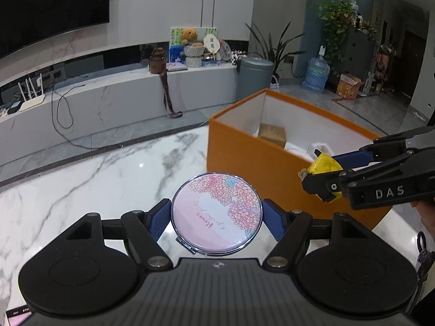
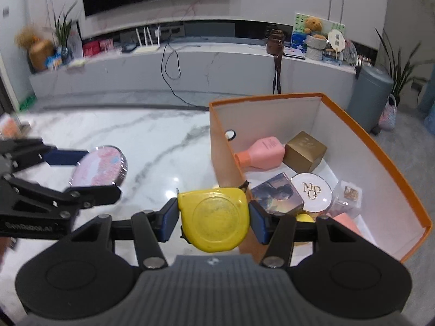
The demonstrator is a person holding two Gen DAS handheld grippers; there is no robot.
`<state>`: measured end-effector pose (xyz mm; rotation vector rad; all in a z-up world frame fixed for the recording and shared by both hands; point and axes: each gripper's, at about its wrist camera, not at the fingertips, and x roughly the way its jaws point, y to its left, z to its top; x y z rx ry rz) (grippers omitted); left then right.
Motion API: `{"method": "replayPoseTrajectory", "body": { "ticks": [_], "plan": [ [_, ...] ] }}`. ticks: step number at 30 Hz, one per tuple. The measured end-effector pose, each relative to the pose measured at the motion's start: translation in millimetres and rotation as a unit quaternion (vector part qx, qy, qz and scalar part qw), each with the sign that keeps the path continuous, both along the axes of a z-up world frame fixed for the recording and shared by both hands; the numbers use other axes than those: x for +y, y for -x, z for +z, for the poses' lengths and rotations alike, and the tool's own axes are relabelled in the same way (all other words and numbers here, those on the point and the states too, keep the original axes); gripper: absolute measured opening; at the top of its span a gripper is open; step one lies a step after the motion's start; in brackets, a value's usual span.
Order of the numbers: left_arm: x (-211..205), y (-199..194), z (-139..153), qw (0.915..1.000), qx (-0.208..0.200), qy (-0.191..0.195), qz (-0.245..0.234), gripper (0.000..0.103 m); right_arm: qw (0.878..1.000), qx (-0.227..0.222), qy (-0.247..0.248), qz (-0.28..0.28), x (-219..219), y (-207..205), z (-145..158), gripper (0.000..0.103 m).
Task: Organize rigid objects
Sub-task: 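Lift the compact and tape measure over the orange box with both tools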
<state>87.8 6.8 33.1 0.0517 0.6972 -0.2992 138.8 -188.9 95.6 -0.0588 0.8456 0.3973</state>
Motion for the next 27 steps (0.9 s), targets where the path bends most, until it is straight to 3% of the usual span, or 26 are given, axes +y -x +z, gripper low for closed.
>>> {"method": "replayPoseTrajectory", "body": {
  "ticks": [9, 18, 27],
  "plan": [
    [-37.7, -5.0, 8.2, 0.9996, -0.008, 0.006, -0.028, 0.083, 0.998, -0.015, -0.025, -0.047, -45.4, -7.1, 20.0, 0.055],
    [-85.8, -16.5, 8.8, 0.9968, -0.002, -0.022, -0.076, 0.083, 0.995, -0.018, -0.019, -0.100, -82.6, -21.4, 23.9, 0.055],
    [-133.4, -33.3, 28.2, 0.9930, -0.019, -0.037, -0.110, 0.083, 0.990, -0.015, -0.023, -0.141, -118.4, -31.7, 23.8, 0.055]
  ]
}}
